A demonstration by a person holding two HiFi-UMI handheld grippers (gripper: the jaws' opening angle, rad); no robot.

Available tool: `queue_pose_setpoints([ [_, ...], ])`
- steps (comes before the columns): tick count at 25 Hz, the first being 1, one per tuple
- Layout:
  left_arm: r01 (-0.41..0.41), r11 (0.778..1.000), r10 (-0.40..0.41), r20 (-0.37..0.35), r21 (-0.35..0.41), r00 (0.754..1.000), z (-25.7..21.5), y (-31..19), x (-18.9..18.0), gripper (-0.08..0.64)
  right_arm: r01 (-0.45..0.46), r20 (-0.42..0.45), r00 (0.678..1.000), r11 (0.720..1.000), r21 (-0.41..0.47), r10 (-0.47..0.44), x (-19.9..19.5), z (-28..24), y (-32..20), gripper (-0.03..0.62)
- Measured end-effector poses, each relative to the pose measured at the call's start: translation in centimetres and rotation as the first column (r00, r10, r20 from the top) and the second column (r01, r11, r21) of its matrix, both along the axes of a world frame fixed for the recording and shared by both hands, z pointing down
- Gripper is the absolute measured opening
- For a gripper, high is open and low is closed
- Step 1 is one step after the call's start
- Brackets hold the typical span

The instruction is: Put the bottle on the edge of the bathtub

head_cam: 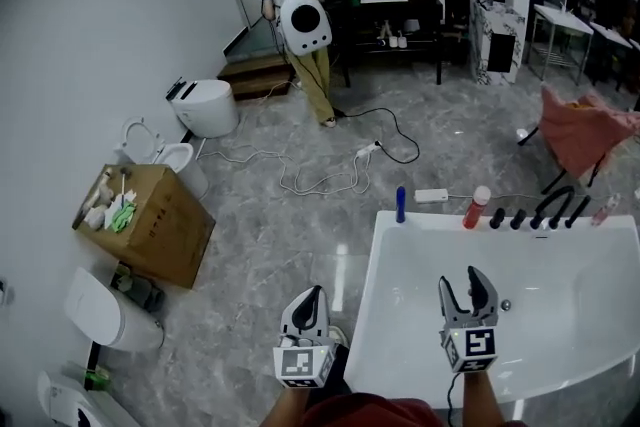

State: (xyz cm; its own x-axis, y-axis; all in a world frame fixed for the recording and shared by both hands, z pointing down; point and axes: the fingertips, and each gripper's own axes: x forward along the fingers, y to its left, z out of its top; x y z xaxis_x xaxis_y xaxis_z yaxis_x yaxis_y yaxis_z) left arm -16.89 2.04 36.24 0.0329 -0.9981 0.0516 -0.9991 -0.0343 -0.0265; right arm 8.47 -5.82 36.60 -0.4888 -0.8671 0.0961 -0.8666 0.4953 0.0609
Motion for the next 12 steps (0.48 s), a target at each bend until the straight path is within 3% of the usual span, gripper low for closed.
queue_pose_setpoints([
  [4,0.005,1.0,-0.004,-0.034,0.02,0.999,-1.7,1.5,0.2,0.006,0.016,0.012,1.0,0.993,0.12,-0.018,0.4,-4.8,1.7,0.233],
  [12,0.03,0.997,-0.031,0.011,0.072,0.999,-4.5,3.4,0.3,0.006,0.011,0.021,1.0,0.991,0.132,-0.014,0.9,-6.6,3.0,0.233],
])
